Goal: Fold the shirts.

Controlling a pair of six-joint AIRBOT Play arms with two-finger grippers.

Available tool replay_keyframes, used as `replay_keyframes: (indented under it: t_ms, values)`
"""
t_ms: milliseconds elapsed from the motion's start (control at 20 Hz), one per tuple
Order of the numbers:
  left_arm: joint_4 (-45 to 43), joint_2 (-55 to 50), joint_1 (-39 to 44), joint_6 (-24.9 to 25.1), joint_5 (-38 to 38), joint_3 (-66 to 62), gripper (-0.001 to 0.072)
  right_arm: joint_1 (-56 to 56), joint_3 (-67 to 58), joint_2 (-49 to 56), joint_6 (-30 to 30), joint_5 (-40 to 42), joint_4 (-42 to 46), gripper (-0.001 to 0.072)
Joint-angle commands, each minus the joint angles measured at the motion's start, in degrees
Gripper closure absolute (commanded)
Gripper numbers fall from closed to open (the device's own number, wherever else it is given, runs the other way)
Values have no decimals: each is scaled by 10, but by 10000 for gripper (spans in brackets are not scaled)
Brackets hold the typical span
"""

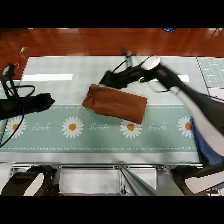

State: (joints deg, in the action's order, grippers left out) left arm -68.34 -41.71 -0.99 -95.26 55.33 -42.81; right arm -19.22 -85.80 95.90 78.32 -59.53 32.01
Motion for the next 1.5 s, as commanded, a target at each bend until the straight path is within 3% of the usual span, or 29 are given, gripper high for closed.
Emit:
replay_keyframes:
  t_ms: [0, 150, 250, 450, 650, 1000, 1450]
  values:
    - [7, -2, -38, 11, -11, -26, 687, 147, 0, -98, 18, -182, 74, 304]
    - [7, 0, -51, 11, 9, -30, 687, 261, 66, -260, 78, -211, 355, 304]
    - [11, 0, -41, 11, 16, -18, 687, 321, 180, -366, 94, -161, 439, 304]
    - [18, 0, -13, 9, 15, 29, 687, 403, 437, -473, 106, -44, 367, 304]
    - [35, 0, 9, 9, 7, 67, 687, 374, 562, -425, 67, 53, 200, 304]
    - [43, 0, 10, 9, 6, 75, 687, 254, 537, -229, -47, 96, 6, 304]
    - [43, 0, 10, 9, -7, 75, 687, 126, 358, -63, -56, 67, -33, 323]
